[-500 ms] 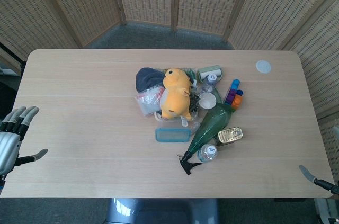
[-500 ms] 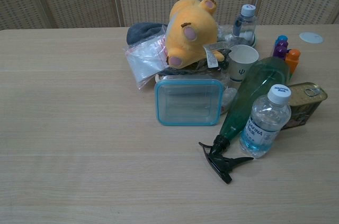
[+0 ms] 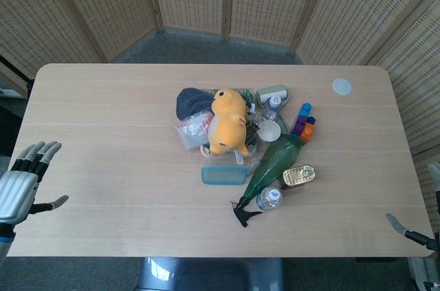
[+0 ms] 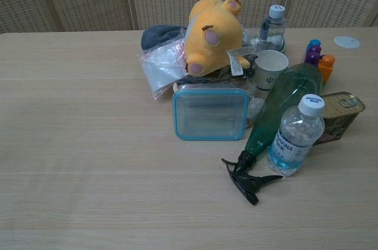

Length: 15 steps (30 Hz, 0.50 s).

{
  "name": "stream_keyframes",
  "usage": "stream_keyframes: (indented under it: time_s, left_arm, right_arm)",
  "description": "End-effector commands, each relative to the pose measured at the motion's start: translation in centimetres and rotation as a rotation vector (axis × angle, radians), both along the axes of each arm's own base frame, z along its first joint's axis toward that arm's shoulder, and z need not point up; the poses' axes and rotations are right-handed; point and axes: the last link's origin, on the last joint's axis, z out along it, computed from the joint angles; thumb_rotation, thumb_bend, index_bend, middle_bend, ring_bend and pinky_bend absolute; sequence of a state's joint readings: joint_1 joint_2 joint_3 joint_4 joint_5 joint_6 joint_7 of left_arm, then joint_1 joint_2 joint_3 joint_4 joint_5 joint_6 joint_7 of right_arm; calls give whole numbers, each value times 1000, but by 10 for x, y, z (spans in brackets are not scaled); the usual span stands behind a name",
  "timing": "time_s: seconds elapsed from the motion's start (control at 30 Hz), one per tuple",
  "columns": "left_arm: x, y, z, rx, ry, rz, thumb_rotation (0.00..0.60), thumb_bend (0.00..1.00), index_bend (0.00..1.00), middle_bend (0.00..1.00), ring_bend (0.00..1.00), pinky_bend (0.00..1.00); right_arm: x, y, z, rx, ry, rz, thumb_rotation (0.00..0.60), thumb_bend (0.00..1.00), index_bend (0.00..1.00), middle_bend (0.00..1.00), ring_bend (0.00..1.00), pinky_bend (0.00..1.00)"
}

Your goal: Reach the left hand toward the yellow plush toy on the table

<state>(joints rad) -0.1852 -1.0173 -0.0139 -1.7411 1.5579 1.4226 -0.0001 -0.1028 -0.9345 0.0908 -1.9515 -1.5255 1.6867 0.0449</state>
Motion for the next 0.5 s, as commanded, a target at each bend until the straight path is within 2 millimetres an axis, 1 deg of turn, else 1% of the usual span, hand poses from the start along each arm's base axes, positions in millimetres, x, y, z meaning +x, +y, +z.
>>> stream_keyframes:
  time_s: [0.03,0.13,0.23,0.37,0.5]
  left_arm:
    - [16,26,-8,-31,25,-52,600,0,3,0,0,0]
    - [42,52,-16,-72,30,-125,600,0,1,0,0,0]
    - [71,86,-27,-108,85,-210,600,0,0,0,0,0]
    - [108,116,-44,-161,103,-287,600,0,0,0,0,0]
    - [138,138,-67,-216,152,-356,600,0,0,0,0,0]
  right_arm:
    - [0,-2,0,4,-8,-1,506,0,0,0,0,0]
    - [-1,-2,0,8,-15,1,508,0,0,0,0,0]
    - [0,-1,-1,24,-22,6,511,0,0,0,0,0]
    - [0,1,-2,33,-29,13,506,0,0,0,0,0]
    - [1,2,0,27,-36,19,506,0,0,0,0,0]
